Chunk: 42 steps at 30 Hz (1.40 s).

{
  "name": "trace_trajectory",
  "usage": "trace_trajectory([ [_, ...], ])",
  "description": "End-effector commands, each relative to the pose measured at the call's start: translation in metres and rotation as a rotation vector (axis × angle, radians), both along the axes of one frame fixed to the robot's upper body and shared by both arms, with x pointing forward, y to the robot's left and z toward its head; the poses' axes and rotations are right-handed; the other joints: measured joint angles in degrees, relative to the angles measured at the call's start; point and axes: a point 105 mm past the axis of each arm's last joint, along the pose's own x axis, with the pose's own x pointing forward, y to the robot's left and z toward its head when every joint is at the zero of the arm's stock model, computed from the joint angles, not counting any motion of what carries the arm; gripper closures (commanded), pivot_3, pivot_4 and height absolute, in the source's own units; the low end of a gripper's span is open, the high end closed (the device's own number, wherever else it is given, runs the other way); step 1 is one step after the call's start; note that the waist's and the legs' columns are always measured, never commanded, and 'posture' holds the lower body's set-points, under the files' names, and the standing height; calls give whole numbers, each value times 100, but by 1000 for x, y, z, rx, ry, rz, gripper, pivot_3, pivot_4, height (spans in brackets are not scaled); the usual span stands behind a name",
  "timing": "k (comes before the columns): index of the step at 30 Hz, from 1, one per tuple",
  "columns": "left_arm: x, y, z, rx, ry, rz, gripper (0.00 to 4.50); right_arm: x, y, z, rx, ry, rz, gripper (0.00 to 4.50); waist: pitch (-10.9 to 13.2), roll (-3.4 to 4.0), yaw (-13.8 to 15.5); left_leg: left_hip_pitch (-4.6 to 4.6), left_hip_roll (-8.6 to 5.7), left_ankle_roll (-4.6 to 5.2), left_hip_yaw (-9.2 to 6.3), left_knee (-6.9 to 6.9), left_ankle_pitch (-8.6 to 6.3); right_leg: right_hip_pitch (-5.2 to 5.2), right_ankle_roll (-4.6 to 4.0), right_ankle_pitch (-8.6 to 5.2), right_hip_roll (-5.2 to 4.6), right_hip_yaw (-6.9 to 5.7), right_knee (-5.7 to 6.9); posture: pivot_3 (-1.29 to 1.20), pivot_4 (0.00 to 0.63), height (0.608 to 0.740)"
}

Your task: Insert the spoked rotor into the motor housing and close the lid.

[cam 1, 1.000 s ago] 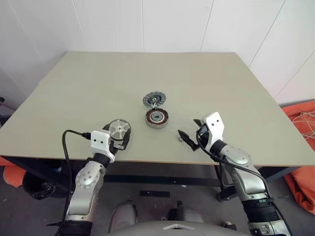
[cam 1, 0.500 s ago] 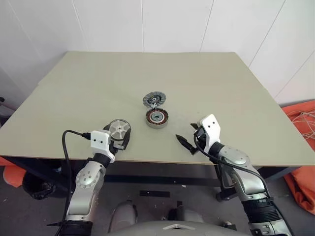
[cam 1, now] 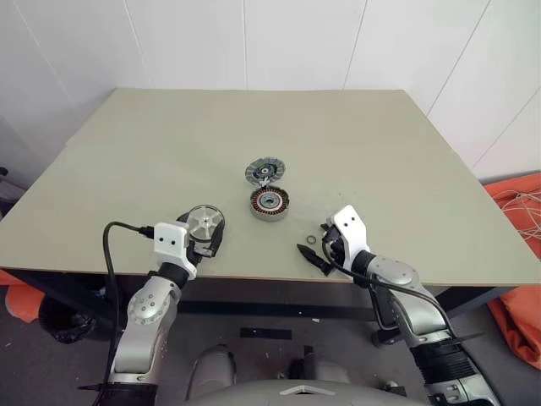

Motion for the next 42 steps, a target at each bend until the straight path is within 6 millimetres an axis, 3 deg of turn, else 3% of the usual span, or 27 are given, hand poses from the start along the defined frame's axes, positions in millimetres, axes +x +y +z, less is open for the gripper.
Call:
trace_trajectory([
  [1, 0, -2, 16, -9, -54, -5, 23, 6, 0, 7, -2, -18, 4, 0, 0, 0, 0, 0, 0, 0, 0, 0, 0, 0, -1, 0, 0, 0, 0, 0, 0, 740],
  [3, 0, -3, 16, -8, -55, -6, 23, 6, 0, 6, 0, -14, 2, 0, 0, 0, 0, 0, 0, 0, 0, 0, 0, 1, -1, 1, 0, 0, 0, 0, 0, 740],
  [6, 0, -4, 18, -6, -58, -9, 0, 8, 1, 5, 4, -8, 1, 617, 0, 0, 1, 1, 0, 0, 0, 0, 0, 2, 0, 0, 0, 0, 0, 0, 0, 740],
  [16, 0, -3, 15, -4, -56, -12, 0, 8, 0, 7, 3, -8, -3, 3893, 0, 0, 1, 1, 0, 0, 0, 2, 0, 7, 4, -3, 0, 0, 0, 0, 0, 740],
  [21, 0, -3, 11, -3, -51, -17, 0, 8, 0, 9, -2, -18, -2, 3906, -1, 0, 2, 1, 0, 0, 0, 2, 0, 7, 6, -4, 0, 0, 1, 0, 0, 740],
  [33, 0, -4, 11, -4, -49, -23, 0, 27, 42, 54, 24, -141, 98, 3905, -1, 1, -17, 3, 1, -1, 0, 3, 1, 3, -5, 3, 0, 0, 4, 0, 0, 740],
  [42, 1, -7, 14, -8, -52, -24, 0, 39, 70, 56, 20, -146, 155, 3905, -1, 1, -20, 1, 1, -2, 0, 3, 1, -3, -11, 6, 0, 0, 7, 0, 0, 740],
])
